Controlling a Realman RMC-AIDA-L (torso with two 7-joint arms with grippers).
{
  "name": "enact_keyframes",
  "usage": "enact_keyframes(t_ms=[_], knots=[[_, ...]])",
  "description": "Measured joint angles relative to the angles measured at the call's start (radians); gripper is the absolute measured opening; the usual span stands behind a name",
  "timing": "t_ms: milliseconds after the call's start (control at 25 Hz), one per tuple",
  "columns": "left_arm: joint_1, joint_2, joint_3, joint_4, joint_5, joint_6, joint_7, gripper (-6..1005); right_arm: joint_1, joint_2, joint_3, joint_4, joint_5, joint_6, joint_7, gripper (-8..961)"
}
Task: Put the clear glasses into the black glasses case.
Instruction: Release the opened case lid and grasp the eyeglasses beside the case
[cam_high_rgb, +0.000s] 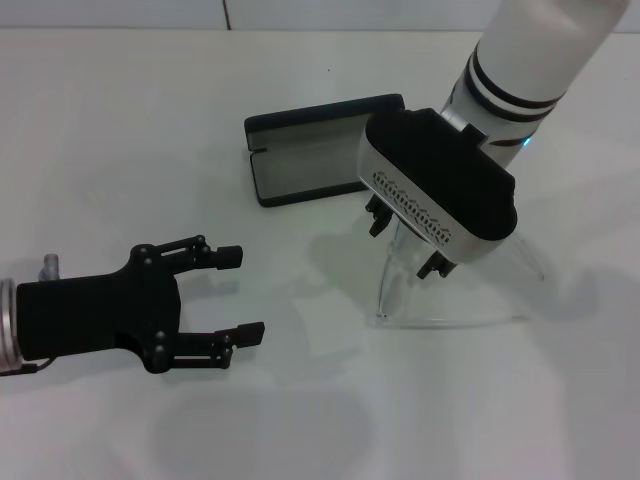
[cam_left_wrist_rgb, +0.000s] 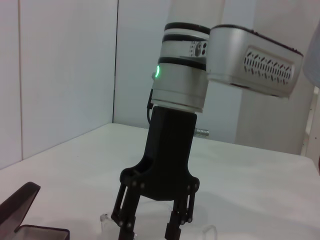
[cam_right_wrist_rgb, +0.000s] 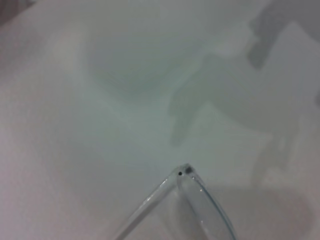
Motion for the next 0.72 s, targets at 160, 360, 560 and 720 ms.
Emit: enact_keyframes(t_ms=[160,360,560,720], knots=[[0.000,-0.001,0.000,0.001,-0.001,0.000,0.000,841,-0.008,0.000,-0.006,-0.007,0.003,0.016,-0.008,727],[-0.003,-0.001,0.000,0.001,-0.001,-0.001,0.000,837,-0.014,0.000,-0.006,-0.010,0.016,0.025,-0.012,693],[-0.005,-0.001,0.000,0.001,-0.001,-0.002,0.000,833,-0.024,0.000,-0.018,-0.013,0.027,0.050,-0.016,338],[-0.005,-0.001,0.000,0.001,-0.001,-0.002,0.000,829,-0.029,0.000,-0.018,-0.018,0.029,0.075,-0.016,197]])
